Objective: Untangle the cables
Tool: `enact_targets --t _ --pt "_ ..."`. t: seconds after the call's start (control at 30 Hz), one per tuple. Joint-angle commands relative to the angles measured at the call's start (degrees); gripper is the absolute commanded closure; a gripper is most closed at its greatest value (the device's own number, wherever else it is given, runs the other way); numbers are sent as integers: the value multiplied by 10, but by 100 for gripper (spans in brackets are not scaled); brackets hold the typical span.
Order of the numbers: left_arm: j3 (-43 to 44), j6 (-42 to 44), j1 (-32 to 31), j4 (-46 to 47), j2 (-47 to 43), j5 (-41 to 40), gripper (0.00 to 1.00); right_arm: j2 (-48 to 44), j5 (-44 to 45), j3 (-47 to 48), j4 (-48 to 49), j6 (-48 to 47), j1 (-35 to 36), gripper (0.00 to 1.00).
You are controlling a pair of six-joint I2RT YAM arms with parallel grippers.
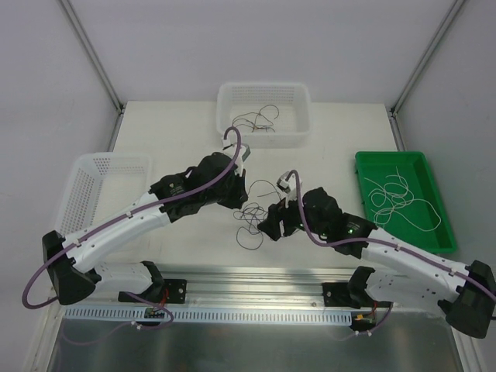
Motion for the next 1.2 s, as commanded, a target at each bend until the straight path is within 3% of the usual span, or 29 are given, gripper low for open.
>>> enact_targets --t 0.0,0.23,0.6,0.7,0.77,0.8,0.93,1.17 --pt "8 -11 2 1 -28 10 100 38 45 24 34 -28 1 31" --pt "-5 -13 3 2 -61 23 100 83 111 25 66 -55 1 27" --pt "-9 -21 2 2 -82 24 100 136 67 11 186 -43 0 35" --pt "-14 -24 3 3 -87 17 100 134 37 10 196 -42 -3 45" --pt "-20 -22 3 3 -89 8 100 133 32 10 190 -44 -4 61" --pt "-21 -21 3 3 -93 4 100 129 32 9 187 -46 -5 74" --pt "-34 -11 4 2 -102 -34 100 112 50 -6 163 -47 -10 99" --pt "-77 9 58 -3 -147 -77 100 30 108 -52 78 -55 -43 99"
